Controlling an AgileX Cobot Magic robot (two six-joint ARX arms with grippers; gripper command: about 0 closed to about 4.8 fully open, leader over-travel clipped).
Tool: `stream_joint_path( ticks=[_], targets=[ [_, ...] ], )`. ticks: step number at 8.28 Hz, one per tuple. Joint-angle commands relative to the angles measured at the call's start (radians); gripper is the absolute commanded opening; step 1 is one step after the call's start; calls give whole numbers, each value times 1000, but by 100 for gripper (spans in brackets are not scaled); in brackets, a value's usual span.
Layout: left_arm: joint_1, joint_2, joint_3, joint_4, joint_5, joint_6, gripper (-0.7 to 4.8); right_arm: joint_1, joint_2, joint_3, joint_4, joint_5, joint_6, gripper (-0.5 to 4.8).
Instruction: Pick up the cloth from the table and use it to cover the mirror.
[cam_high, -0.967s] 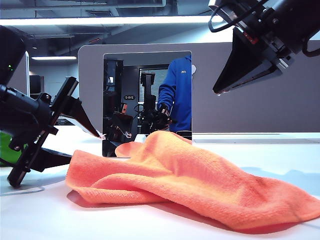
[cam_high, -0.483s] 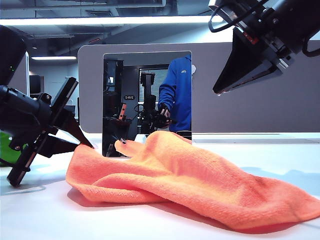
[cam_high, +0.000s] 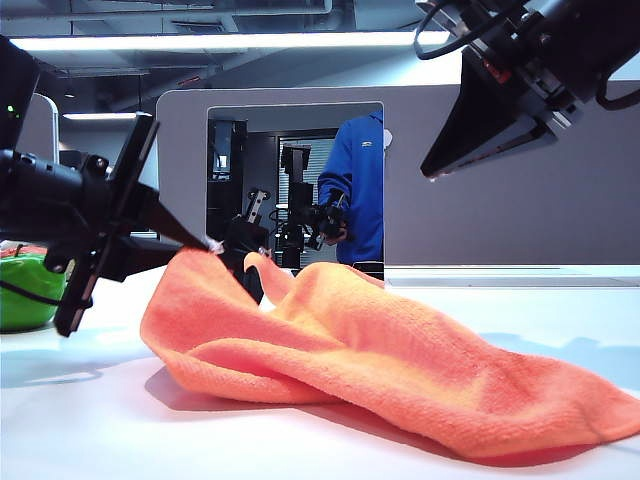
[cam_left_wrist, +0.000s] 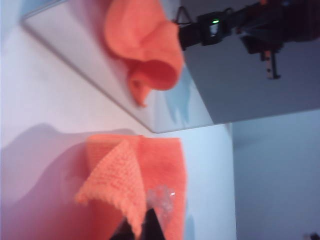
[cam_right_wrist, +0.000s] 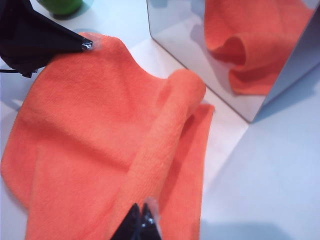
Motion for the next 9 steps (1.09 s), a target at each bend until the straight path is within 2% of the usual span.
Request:
stream_joint_path(
  ticks=[1, 2, 3, 6, 8, 9],
  targets=[
    [-40, -81, 0, 101, 43, 129, -6, -1, -1, 2, 54, 100, -19, -1],
    [-40, -96, 0, 106, 54, 130, -6, -1, -1, 2, 56, 106, -19, -1],
    [-44, -214, 0, 116, 109, 153, -6, -1, -2, 3, 85, 130, -19, 0],
    [-44, -404, 1, 98, 193, 152, -6, -1, -2, 13, 148, 124, -19, 0],
    [-44, -438, 1, 82, 227, 148, -6, -1, -2, 13, 151, 101, -19, 0],
    [-44, -491, 1, 40, 275, 145, -6, -1, -2, 13, 142, 37, -19, 79]
  ],
)
